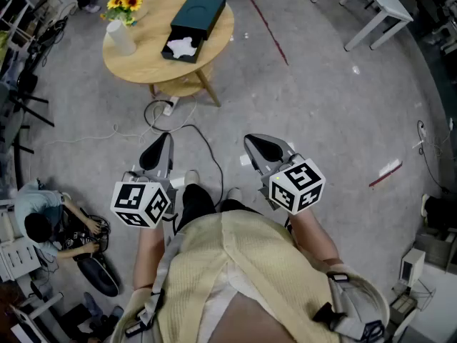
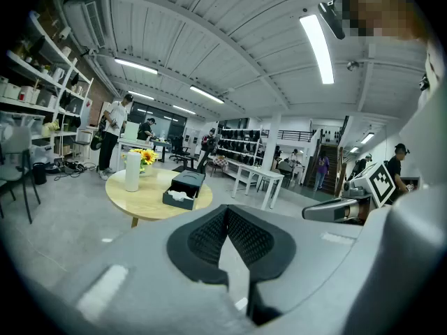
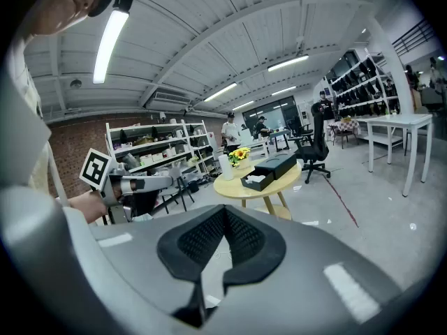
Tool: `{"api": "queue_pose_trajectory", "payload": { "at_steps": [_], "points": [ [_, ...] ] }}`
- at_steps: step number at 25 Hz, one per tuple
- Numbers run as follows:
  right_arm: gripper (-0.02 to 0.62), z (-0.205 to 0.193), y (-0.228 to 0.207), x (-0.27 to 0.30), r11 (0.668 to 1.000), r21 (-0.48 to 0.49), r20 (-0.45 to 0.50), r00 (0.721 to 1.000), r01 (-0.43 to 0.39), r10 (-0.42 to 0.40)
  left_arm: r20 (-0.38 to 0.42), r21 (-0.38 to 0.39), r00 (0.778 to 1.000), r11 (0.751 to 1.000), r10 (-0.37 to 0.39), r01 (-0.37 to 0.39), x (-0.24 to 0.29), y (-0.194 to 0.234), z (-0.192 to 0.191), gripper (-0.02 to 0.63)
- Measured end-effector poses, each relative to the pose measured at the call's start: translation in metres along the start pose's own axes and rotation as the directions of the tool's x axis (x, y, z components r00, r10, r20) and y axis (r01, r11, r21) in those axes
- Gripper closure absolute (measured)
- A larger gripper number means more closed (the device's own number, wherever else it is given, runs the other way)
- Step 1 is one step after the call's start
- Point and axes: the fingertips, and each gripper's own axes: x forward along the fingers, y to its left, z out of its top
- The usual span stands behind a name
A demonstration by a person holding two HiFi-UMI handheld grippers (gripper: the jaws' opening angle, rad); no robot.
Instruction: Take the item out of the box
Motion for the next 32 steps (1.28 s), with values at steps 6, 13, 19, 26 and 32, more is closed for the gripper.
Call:
{"api": "queue_pose_trajectory", "payload": {
  "at_steps": [6, 13, 19, 26, 32],
  "points": [
    [0.592, 0.004, -0.005, 0.008, 1.000, 0.005, 0.000, 1.000, 0.011, -0.011, 0.007, 0.020, 1.000, 1.000, -0.006, 0.006, 0.006, 0.008, 0.004, 0.601],
    [0.592, 0.006, -0.008, 0.001, 0.999, 0.041, 0.012, 1.000, -0.019, 0.019, 0.004, 0.022, 1.000, 0.999, -0.028, 0.028, 0.014, 0.000, 0.002, 0.601],
    [0.591, -0.004, -0.010, -0.005, 0.997, 0.065, -0.003, 0.999, -0.042, 0.042, -0.037, 0.030, 0.998, 0.998, -0.052, 0.053, 0.022, -0.012, -0.009, 0.601],
    [0.591, -0.002, -0.014, 0.019, 0.997, 0.058, -0.030, 0.998, -0.052, 0.054, -0.100, 0.116, 0.992, 0.989, -0.076, 0.087, 0.036, -0.003, -0.007, 0.581],
    [0.591, 0.023, -0.003, 0.068, 0.997, 0.019, -0.043, 0.997, -0.070, 0.070, -0.092, 0.154, 0.993, 0.985, -0.069, 0.082, 0.049, 0.042, 0.013, 0.537]
  ]
}}
